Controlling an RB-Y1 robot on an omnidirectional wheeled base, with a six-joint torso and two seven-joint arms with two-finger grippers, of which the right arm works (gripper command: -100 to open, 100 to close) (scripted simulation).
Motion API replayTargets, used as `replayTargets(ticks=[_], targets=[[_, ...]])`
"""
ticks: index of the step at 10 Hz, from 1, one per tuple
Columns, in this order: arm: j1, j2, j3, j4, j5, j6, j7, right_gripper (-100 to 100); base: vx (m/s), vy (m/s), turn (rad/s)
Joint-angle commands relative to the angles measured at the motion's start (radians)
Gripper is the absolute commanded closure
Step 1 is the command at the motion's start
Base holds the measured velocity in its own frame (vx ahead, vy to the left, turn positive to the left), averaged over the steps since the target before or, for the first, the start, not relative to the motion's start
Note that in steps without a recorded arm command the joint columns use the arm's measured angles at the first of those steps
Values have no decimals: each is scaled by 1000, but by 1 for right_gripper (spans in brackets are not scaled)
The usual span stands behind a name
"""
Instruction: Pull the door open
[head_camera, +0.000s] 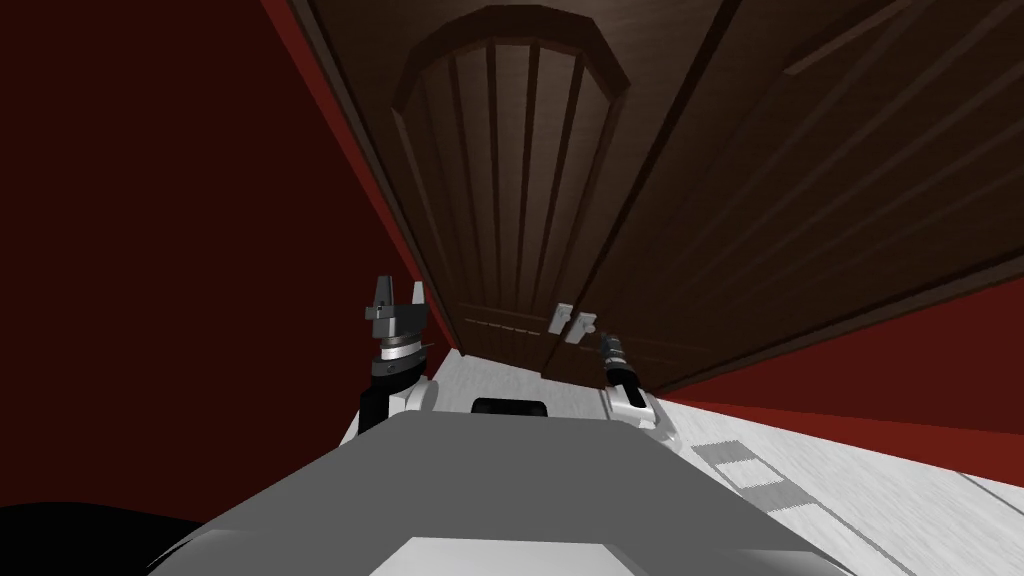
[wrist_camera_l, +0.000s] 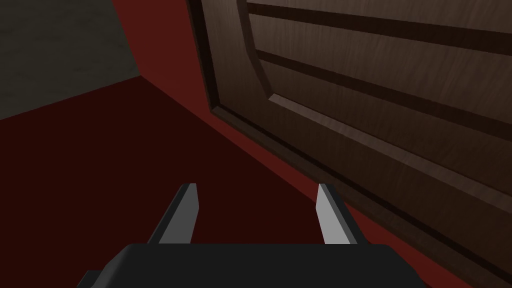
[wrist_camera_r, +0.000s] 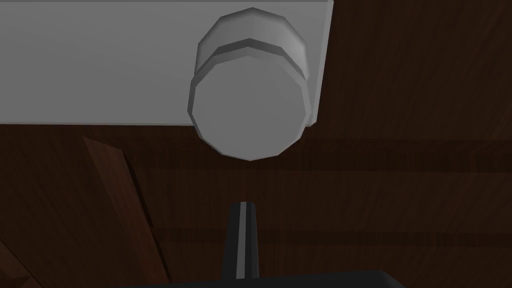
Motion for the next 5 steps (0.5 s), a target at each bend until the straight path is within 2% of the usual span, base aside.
replayTargets(ticks=[1,2,5], targets=[[10,-1,9,-6,1,-8,-6,-100,-241,-72,-39],[14,1,19,-11,3,-14,-11,-100,-209,-25,89],[25,8,61,-31,9,-37,-26,-100,-165,40,85]])
